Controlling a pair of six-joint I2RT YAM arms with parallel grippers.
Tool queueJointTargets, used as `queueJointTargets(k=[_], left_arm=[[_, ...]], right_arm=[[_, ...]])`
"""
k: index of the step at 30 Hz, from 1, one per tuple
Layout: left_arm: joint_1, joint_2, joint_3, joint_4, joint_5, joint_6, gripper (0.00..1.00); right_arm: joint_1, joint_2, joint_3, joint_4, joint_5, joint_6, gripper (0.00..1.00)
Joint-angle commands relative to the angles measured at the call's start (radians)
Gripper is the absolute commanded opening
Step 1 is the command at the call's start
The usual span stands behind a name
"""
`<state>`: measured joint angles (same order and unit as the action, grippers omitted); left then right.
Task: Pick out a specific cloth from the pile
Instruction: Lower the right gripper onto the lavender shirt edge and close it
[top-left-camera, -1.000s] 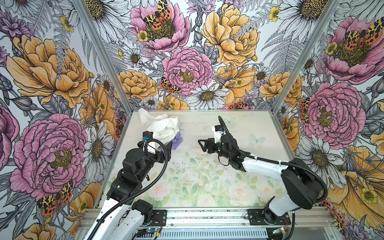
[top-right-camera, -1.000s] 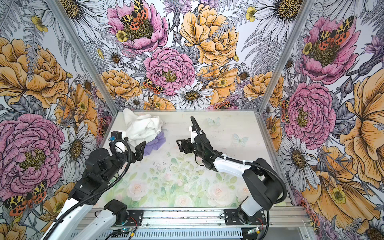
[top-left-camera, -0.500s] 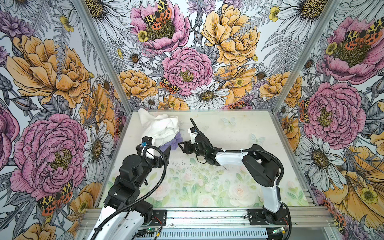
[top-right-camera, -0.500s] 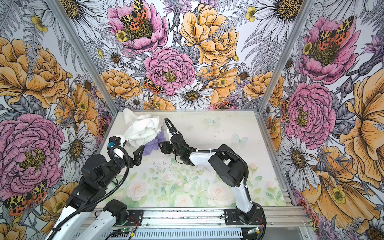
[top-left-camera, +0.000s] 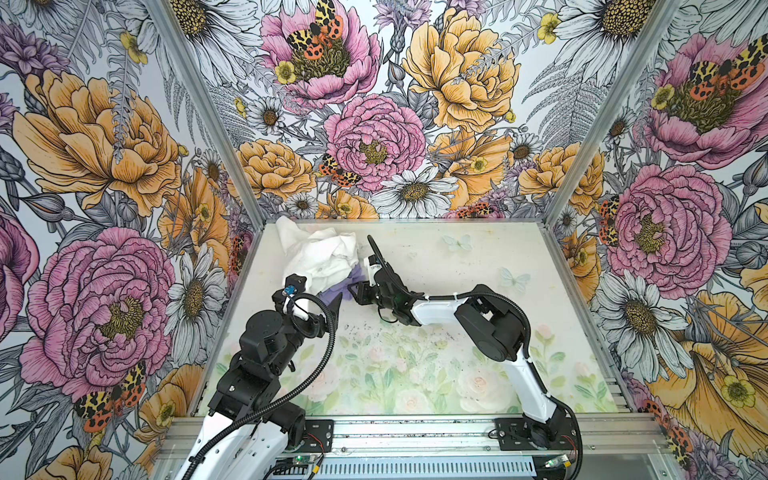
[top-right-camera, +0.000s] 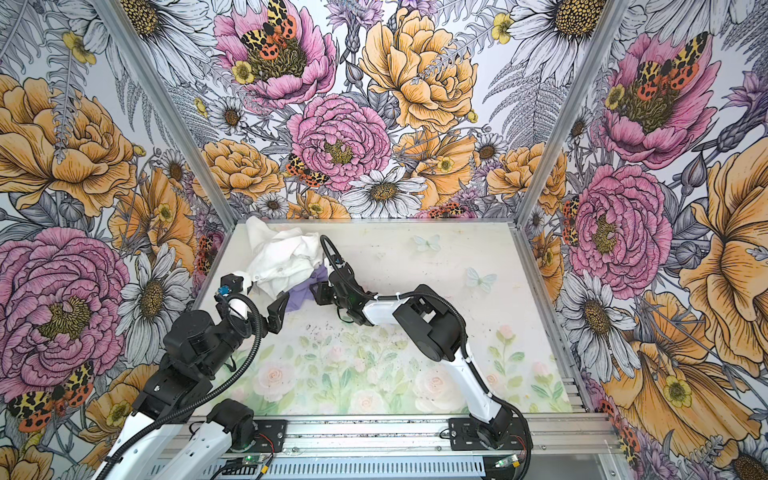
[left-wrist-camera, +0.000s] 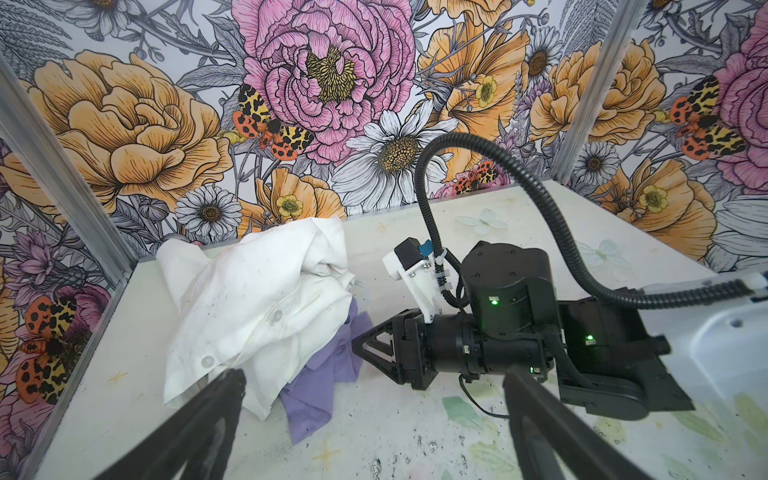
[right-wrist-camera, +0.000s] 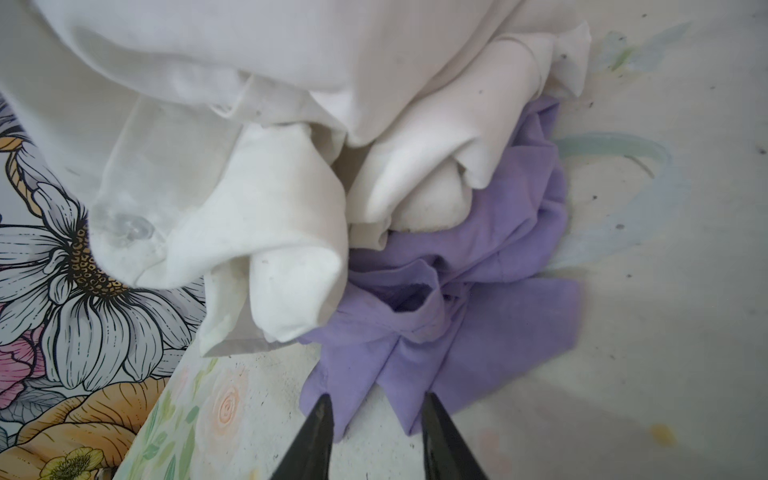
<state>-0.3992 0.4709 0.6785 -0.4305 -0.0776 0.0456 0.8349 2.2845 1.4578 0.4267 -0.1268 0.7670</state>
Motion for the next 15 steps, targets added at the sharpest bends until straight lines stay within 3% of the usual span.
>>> queueJointTargets(k=[1,15], left_arm=[[-0.006,-0.008,-0.011,-0.002,0.002,0.02,0.99],[-0.006,-0.006,-0.014,-0.003,0.01,0.023,0.99]], right_arm=[[0.005,0.038,0.061,0.018,-0.007,0.034,0.36],[-0.008,0.13,0.171,0.018,0.038,0.101,0.38]])
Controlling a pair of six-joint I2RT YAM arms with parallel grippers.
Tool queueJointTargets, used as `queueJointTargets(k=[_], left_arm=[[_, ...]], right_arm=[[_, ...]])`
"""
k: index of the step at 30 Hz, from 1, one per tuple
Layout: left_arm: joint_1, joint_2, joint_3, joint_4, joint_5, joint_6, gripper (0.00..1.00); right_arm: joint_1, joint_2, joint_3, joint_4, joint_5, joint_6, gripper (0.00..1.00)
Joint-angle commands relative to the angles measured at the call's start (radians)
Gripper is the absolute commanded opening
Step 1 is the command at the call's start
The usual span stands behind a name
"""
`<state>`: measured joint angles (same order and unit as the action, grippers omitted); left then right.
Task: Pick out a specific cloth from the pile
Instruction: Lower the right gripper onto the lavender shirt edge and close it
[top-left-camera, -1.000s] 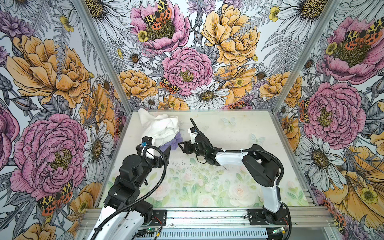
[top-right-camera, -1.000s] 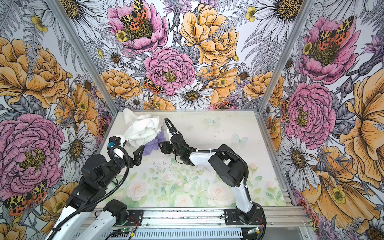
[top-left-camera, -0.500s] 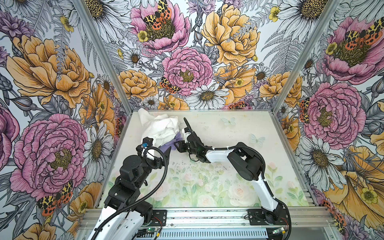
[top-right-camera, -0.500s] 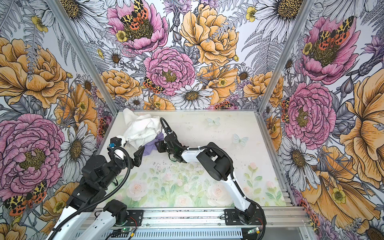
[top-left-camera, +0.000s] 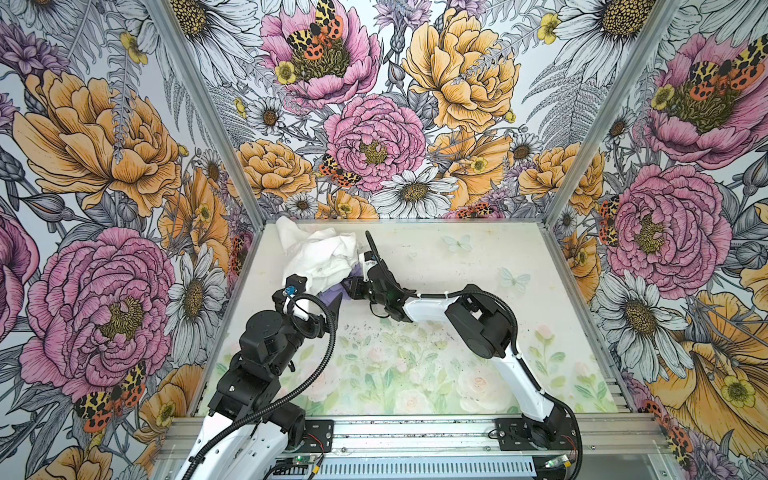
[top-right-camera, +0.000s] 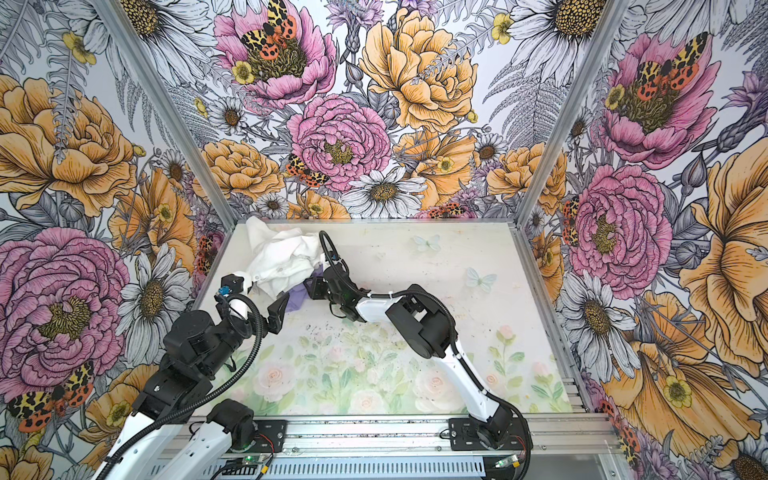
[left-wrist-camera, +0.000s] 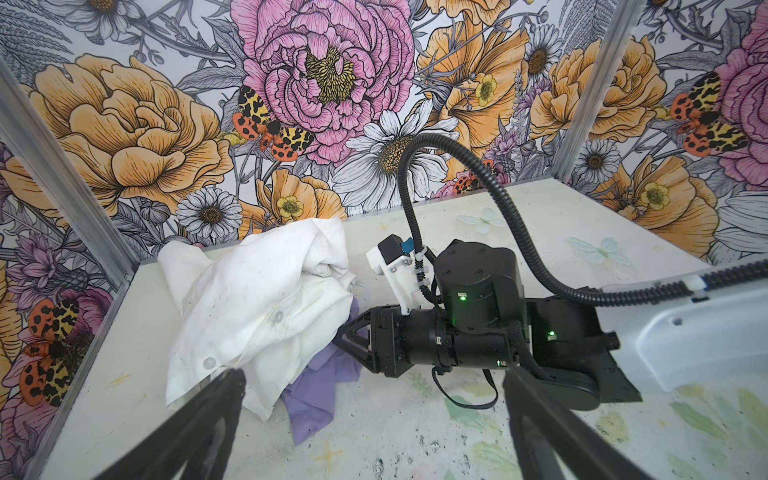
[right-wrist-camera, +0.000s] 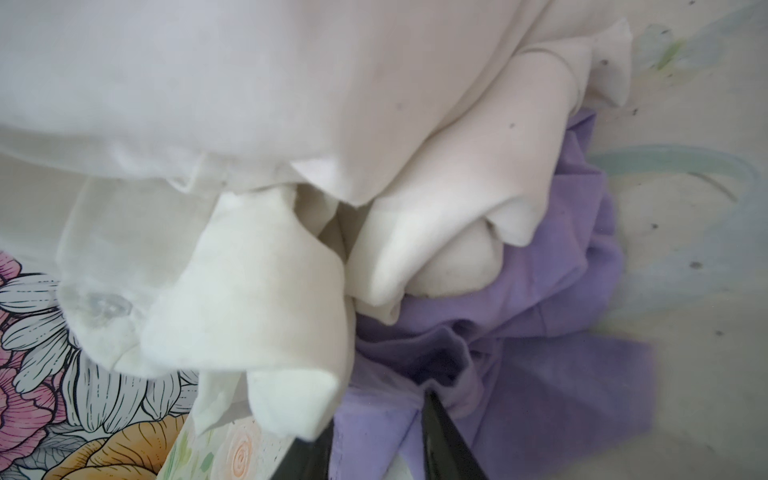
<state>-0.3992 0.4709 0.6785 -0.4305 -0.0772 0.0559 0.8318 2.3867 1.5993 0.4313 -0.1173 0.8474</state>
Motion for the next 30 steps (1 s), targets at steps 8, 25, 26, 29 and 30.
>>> queueJointTargets(k=[8,25,26,29,30], left_arm=[[-0.007,-0.008,-0.015,-0.003,0.016,0.014,0.99],[-0.005,-0.005,-0.016,-0.003,0.026,0.014,0.99],[-0.006,-0.005,-0.016,-0.003,0.027,0.014,0.99],[-0.006,-0.005,-0.016,-0.003,0.029,0.016,0.99],[-0.006,-0.005,-0.016,-0.003,0.03,0.015,0.99]], right_arm=[[-0.01,0.039,0.027,0.013,0.09,0.071,0.42],[-0.03,0.124,0.128,0.006,0.054,0.197,0.47],[-0.03,0.133,0.136,0.019,0.041,0.211,0.47],[-0.034,0.157,0.156,0.043,0.014,0.257,0.46],[-0.034,0.163,0.162,0.044,0.007,0.269,0.43]])
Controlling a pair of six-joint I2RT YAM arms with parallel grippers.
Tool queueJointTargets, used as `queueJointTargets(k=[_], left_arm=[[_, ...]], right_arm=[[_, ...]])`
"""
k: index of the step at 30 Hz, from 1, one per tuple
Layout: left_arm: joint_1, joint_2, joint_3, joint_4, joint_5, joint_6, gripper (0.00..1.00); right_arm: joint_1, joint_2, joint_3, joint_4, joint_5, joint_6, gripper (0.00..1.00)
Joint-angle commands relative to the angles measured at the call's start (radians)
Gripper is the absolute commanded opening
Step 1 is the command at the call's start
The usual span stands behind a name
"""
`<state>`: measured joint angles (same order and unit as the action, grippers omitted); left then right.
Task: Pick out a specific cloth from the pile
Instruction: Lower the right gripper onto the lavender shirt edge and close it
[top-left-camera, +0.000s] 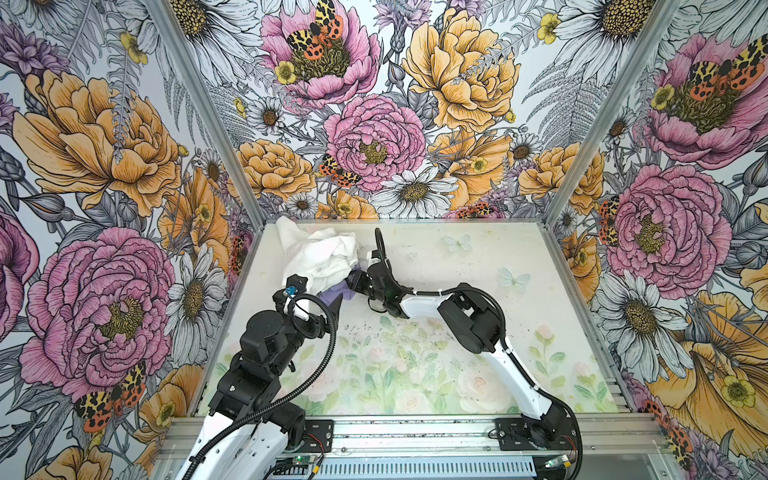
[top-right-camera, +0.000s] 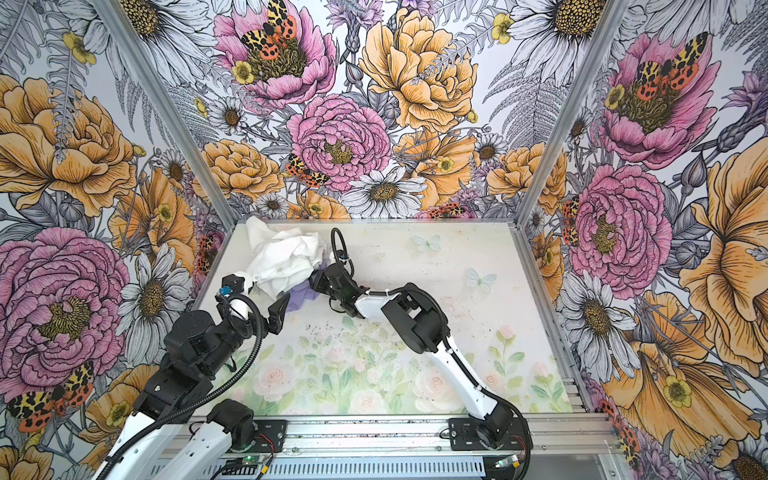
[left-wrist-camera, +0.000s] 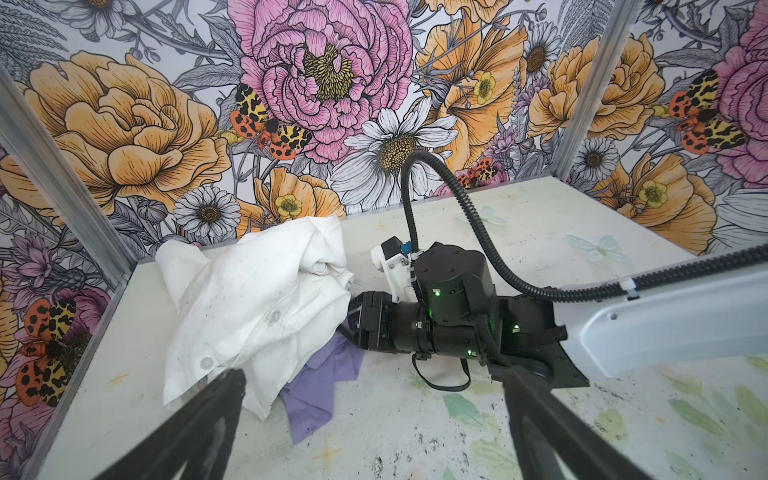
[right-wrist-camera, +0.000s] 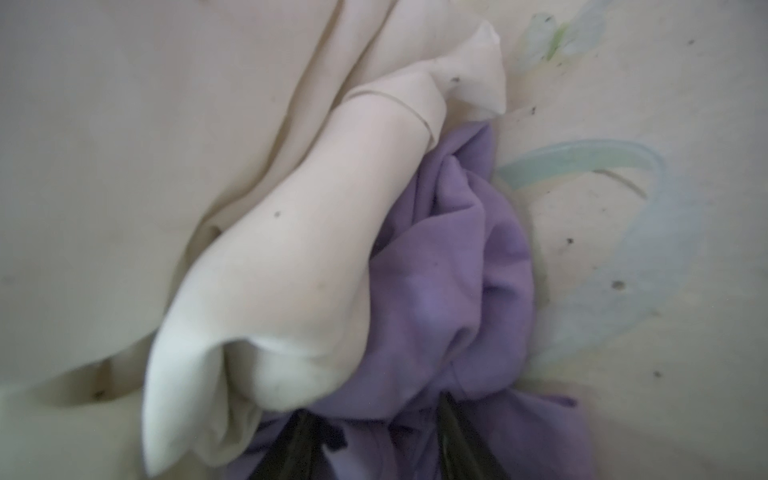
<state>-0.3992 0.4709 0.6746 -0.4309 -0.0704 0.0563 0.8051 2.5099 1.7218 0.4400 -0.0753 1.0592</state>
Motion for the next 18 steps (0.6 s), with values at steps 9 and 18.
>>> queueJointTargets(k=[9,18], left_arm=[[-0.006,-0.005,-0.014,-0.003,0.024,0.015,0.99],[-0.006,-0.008,-0.013,-0.002,0.022,0.017,0.99]], right_arm=[[-0.007,0.045,0.025,0.131,-0.056,0.113,0.12],[-0.006,-0.037,-0.071,0.295,-0.044,0.096,0.0]])
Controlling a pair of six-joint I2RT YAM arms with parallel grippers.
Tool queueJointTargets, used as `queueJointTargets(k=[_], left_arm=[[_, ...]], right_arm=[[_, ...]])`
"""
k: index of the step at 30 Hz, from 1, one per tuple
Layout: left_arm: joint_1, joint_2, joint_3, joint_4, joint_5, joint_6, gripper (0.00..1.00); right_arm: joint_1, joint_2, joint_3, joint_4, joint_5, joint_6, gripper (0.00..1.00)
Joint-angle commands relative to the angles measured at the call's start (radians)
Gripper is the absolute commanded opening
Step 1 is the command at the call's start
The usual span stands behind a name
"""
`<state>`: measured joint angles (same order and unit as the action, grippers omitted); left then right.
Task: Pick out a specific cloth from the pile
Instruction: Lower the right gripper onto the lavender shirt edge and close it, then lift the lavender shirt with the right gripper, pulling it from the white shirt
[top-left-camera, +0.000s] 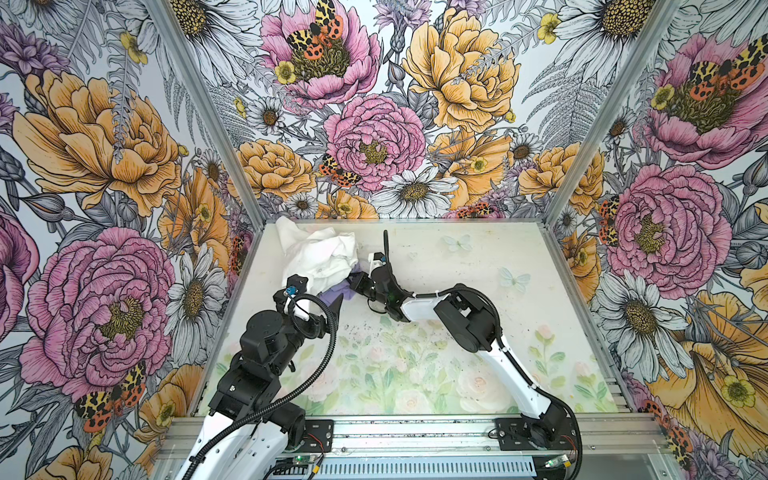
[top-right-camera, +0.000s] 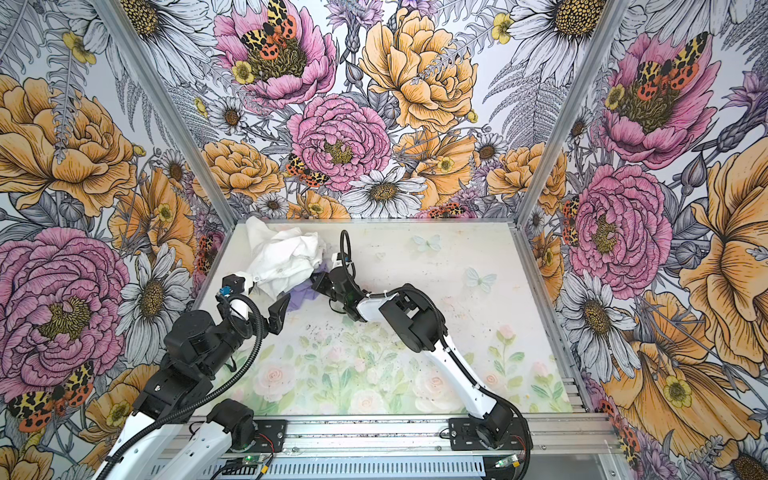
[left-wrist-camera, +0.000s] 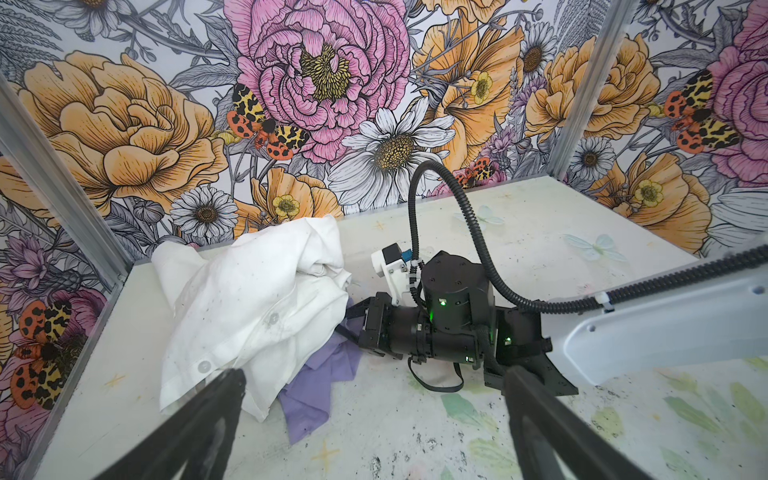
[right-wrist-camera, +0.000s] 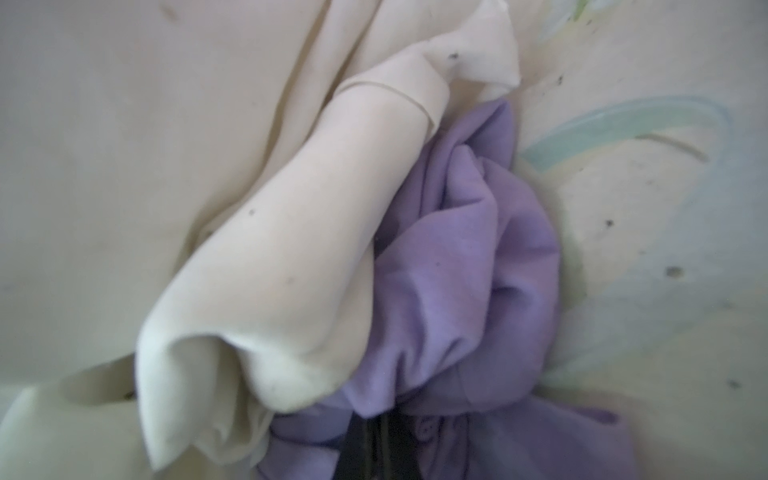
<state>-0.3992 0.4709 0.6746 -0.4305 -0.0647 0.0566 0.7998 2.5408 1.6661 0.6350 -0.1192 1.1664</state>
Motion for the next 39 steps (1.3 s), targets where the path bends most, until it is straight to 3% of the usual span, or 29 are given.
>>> queueJointTargets(k=[1,20,39], left_arm=[[-0.006,-0.008,-0.014,-0.003,0.017,0.017,0.99],[-0.006,-0.015,-0.015,-0.001,0.013,0.018,0.99],[-0.006,-0.024,-0.017,0.0,0.008,0.018,0.99]], right_arm=[[-0.001,-0.076,-0.021,0.115,-0.002,-0.018,0.0],[-0.001,-0.216,-0.021,0.22,-0.07,-0.118,0.0],[-0.057,-0.355,-0.022,0.182,-0.13,-0.206,0.0]])
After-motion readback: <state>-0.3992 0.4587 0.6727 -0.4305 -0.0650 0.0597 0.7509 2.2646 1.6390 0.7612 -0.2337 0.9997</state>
